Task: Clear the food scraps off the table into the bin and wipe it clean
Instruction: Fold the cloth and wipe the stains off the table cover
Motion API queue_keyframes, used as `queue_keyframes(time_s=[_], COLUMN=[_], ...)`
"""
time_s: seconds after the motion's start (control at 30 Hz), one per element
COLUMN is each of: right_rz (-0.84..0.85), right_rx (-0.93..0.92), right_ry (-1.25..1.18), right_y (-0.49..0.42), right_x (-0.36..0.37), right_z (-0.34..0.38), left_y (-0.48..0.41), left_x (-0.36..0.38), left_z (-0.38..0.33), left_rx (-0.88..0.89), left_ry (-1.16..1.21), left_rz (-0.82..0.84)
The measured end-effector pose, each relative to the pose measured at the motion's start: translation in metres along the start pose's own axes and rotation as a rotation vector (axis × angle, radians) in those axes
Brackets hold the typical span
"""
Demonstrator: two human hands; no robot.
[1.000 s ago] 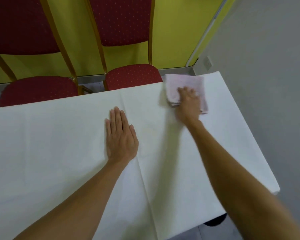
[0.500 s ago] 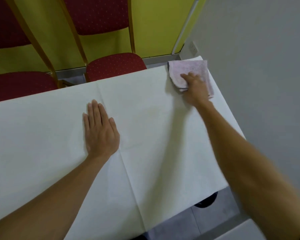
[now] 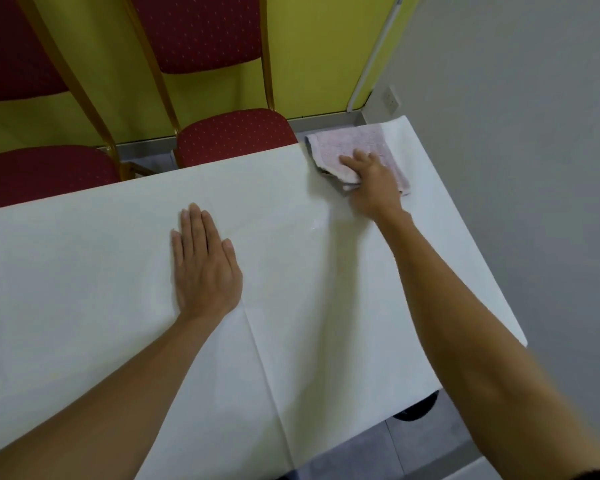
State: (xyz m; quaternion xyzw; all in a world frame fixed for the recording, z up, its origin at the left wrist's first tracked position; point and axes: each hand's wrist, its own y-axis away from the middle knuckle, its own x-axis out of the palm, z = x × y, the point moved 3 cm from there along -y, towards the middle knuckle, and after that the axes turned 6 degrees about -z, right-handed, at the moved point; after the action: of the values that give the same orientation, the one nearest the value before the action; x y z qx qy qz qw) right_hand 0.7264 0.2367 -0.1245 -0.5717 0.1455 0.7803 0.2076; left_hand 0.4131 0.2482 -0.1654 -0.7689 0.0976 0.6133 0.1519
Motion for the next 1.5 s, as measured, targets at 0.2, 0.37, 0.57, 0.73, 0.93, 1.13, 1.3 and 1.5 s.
queue_keyframes(time_s=[0.2, 0.37, 0.57, 0.73, 0.93, 1.13, 1.3, 1.5], right_rz=[-0.012, 0.082, 0.120, 0.077, 0.130, -0.061, 0.016, 0.070], right_rx=[-0.219, -0.308, 0.143, 0.037, -0.185, 0.110, -0.220, -0.407], right_ry=[0.040, -0.014, 0.135, 0.093, -0.109, -0.098, -0.169, -0.151], right_y=[0.049, 0.035, -0.017, 0.053, 0.170, 0.158, 0.229, 0.246], right_x=[0.041, 0.020, -0.022, 0.015, 0.032, 0.016, 0.065, 0.080], right_z=[0.090, 0.057, -0.055, 0.039, 0.076, 0.052, 0.187, 0.210], left_y=[0.001, 0.001, -0.001, -0.003, -0.002, 0.077, 0.149, 0.205], left_x=[0.000, -0.003, -0.004, -0.005, -0.021, -0.043, -0.061, -0.073], left_z=[0.000, -0.001, -0.001, -0.001, 0.017, 0.079, 0.132, 0.200], left_rx=[0.005, 0.001, -0.015, -0.026, -0.013, -0.106, -0.339, -0.608], left_ry=[-0.020, -0.005, -0.004, -0.019, 0.031, 0.069, 0.107, 0.114], left_rz=[-0.012, 0.019, 0.049, 0.102, 0.260, 0.160, 0.034, -0.061])
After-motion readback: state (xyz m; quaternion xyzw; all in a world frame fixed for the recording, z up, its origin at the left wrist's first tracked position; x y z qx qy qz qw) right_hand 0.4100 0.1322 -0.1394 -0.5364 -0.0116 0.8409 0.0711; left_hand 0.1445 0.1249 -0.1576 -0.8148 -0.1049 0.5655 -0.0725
